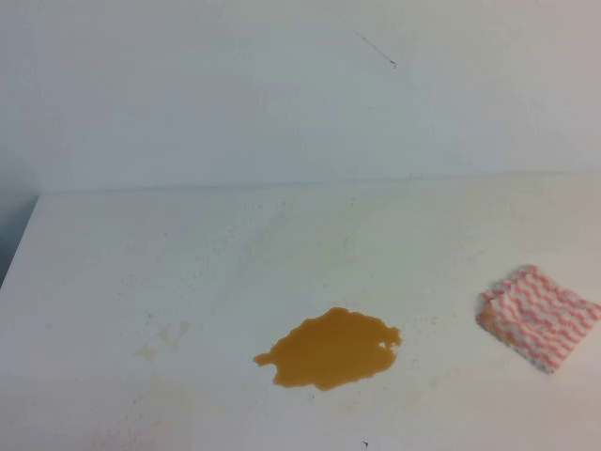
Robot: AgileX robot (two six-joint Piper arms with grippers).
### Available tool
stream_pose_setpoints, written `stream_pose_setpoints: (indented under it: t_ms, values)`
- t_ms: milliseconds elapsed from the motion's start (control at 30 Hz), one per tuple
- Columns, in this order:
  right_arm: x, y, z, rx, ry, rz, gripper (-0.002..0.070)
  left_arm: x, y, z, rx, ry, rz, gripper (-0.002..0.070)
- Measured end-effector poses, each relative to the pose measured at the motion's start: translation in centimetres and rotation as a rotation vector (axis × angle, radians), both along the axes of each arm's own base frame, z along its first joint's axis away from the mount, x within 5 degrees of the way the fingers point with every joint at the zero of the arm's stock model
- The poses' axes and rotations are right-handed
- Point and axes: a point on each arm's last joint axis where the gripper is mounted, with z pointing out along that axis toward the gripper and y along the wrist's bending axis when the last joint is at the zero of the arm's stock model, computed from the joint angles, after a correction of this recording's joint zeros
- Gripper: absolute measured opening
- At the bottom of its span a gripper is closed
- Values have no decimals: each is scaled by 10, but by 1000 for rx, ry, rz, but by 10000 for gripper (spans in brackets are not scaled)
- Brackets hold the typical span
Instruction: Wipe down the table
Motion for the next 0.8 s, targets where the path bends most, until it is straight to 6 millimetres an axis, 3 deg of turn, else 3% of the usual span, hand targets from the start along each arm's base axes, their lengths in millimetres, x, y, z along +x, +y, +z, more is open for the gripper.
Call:
stream_pose_setpoints:
  t_ms: [800]
  values:
    - [0, 0, 0, 21, -5, -8, -2, 0, 0, 0, 0, 0, 0, 0]
